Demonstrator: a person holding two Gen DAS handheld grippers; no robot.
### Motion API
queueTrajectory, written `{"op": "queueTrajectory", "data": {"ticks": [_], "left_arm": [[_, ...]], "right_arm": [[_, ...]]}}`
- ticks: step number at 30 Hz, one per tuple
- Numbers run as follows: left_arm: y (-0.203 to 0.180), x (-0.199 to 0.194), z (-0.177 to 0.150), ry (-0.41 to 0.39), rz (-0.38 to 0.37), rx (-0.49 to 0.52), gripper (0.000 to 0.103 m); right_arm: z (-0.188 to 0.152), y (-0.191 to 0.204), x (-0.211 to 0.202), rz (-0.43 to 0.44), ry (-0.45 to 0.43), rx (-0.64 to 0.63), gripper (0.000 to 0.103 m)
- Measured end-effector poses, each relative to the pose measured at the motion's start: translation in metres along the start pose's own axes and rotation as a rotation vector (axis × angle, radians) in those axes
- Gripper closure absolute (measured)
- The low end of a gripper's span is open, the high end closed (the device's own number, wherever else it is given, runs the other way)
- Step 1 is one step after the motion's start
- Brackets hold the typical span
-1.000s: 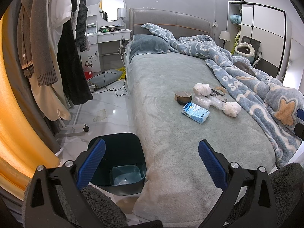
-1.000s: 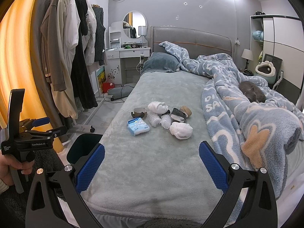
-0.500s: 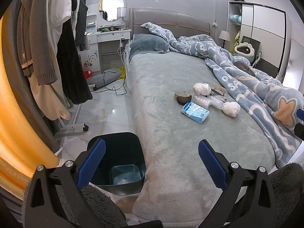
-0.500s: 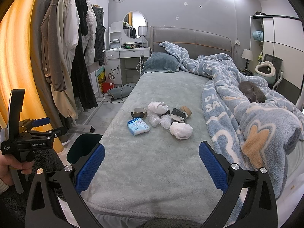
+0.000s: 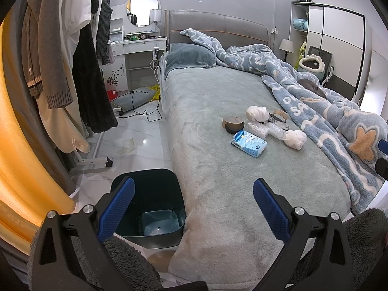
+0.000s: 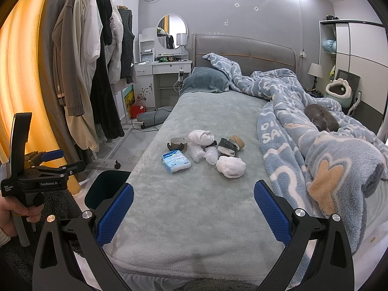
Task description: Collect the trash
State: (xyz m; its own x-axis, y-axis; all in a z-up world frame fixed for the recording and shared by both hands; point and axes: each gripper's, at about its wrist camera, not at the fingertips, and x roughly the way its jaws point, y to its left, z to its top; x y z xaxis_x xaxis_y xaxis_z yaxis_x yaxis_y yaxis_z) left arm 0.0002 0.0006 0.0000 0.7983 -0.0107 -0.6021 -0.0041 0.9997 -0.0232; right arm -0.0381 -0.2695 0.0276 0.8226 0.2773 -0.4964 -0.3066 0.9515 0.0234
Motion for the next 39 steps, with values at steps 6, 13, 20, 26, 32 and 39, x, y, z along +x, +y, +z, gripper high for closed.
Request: {"op": "queueTrajectory", "data": {"ticks": [6,13,20,26,32,39], "left_arm": [[0.000,0.000,0.000,0.001,-0.001,0.000,0.003],[0.000,0.000,0.000,0.001,-0.001,-0.001,0.003],[0.000,0.000,0.000,0.002,-0.002,-0.002,0.003],[0.000,0.000,0.000,0.002,-0.002,-0.002,0.003],[-0.001,-0.002,0.000,-0.006,-0.004,0.003,0.003],[-0.004,-0.002,0.002,-0.017,0.017,0.019,0.003]], "right_arm": [[0.000,0.000,0.000,0.000,0.000,0.000,0.003],[0.000,0.000,0.000,0.000,0.001,-0.001,0.003],[0.000,0.000,-0.001,-0.001,0.001,-0.001,0.003],[0.000,-0.001,-0.001,-0.001,0.001,-0.002,0.003],[0.002,-0.003,-0.004,0.002,0.007,0.004,0.003],[0.010,-0.007,0.000,0.006,0.011,0.002,0.003]]}}
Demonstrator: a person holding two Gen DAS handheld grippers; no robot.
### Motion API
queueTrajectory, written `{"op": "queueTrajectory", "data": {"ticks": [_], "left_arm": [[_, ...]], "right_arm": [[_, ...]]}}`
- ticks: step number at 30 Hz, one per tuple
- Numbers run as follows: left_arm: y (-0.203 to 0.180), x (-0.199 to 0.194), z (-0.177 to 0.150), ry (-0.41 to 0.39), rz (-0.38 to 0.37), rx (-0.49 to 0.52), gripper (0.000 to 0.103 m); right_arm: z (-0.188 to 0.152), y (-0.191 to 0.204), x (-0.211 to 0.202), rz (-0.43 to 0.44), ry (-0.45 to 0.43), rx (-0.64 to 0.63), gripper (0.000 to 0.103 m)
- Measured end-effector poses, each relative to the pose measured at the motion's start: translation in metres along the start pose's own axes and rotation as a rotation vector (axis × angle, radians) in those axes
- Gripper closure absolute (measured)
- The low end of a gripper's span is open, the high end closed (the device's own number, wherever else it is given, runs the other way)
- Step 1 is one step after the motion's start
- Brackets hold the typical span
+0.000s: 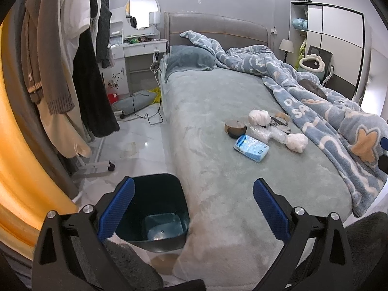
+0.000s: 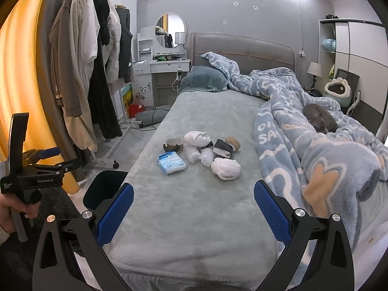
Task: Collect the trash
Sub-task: 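Grasp the white tissue ball with the right tool while the left tool grasps the blue diaper pack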
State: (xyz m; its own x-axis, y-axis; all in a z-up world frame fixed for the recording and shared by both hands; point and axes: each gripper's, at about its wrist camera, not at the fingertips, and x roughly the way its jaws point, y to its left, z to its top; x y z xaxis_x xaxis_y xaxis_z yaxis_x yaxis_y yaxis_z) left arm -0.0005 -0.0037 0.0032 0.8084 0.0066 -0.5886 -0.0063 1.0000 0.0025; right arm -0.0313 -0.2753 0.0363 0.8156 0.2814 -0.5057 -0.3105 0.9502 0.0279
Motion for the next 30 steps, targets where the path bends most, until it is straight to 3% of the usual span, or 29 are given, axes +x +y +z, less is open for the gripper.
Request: {"op": "queueTrajectory", "data": {"ticks": [6,11,15,27,30], "left_arm": [[-0.003,0.016,0.018,0.009,-0.032,0.043,0.003],[-0.006,0.043,0.022,0.059,-0.111,0.107,0.003],[-0.012,0.063,0.028,0.063,-0.166,0.160,0.004],[-0.042,0.134,0.045,0.092,-0.293,0.347,0.004],[-0.051,0.153,0.044,0.110,-0.329,0.380,0.004]], "right_arm": [[0.009,-0.009,0.033,0.026,0.033,-0.028,0.003],[0.015,-0.026,0.066,0.030,0.058,-0.029,0.004],[0.018,-0.040,0.097,0.029,0.096,-0.049,0.012],[0.013,-0.069,0.187,0.052,0.232,-0.098,0.015],[0.009,-0.076,0.205,0.057,0.266,-0.104,0.021]]}}
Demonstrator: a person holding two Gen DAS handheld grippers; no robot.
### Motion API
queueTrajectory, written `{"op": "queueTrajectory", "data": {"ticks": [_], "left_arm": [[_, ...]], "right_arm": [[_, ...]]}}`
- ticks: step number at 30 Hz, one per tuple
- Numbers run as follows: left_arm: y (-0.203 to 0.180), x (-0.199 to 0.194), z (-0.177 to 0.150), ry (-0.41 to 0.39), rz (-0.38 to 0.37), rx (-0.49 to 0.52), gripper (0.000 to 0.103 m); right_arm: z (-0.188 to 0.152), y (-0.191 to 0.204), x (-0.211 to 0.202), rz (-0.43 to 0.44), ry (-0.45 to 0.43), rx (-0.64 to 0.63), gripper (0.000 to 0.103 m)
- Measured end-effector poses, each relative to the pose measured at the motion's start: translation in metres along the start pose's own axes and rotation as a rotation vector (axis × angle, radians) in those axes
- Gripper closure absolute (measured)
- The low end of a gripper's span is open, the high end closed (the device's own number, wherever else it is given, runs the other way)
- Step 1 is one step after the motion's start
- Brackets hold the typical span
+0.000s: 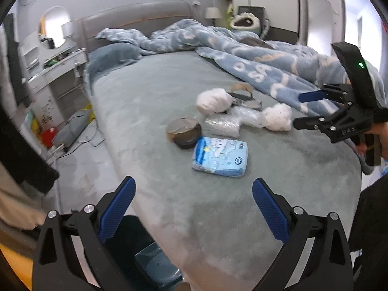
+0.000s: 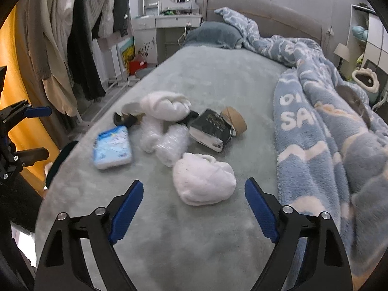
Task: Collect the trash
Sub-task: 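Grasp the white tissue ball with the right tool while the left tool grasps the blue diaper pack, then carry the diaper pack and tissue ball over the green bin with both tools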
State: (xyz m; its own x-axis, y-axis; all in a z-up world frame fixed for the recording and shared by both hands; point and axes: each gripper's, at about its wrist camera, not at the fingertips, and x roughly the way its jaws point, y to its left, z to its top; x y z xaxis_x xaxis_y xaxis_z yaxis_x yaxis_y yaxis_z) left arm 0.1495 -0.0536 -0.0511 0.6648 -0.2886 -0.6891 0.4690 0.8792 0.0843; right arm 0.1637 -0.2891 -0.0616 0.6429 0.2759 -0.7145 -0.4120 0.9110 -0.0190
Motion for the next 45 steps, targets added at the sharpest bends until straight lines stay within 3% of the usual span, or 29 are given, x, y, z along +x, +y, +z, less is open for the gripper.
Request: {"op": "queueTrajectory", "data": {"ticks": [7,18,28,33,35,36,38,45], "left_arm": [[-0.006,0.040,0.009,0.052,-0.079,0.024,0.004],[-0.009,0.078,0.012,0.107,-0.097,0.014,0.004],[-0.014,0.086,0.023,0.094,-0.173,-0.070,0.004],[-0.023,0.095,0.024,0.120,-0.172,-0.072,0.005],[-0.025,0.097,0.024,0.125,-0.155,-0.066,0.010],[-0.025,0.099,0.024,0.130,-0.144,-0.066,0.018],[-0.023,0.100,0.024,0.134,-0.125,-0.077,0.026],[-0.008,0.080,0.030,0.073,-0.159,-0.142,0.029]], "right_arm": [[0.000,-0.012,0.035,0.037,0.037,0.000,0.027],[0.002,-0.022,0.046,0.089,0.033,0.004,0.048],[-0.003,-0.041,0.020,0.084,-0.013,0.089,0.049],[0.003,-0.040,0.008,0.067,-0.053,0.119,0.049],[0.008,-0.036,0.004,0.056,-0.069,0.125,0.049],[0.010,-0.034,0.002,0.052,-0.076,0.128,0.050],[0.017,-0.029,-0.002,0.051,-0.098,0.139,0.050],[0.039,-0.010,-0.003,0.063,-0.151,0.162,0.049]]}}
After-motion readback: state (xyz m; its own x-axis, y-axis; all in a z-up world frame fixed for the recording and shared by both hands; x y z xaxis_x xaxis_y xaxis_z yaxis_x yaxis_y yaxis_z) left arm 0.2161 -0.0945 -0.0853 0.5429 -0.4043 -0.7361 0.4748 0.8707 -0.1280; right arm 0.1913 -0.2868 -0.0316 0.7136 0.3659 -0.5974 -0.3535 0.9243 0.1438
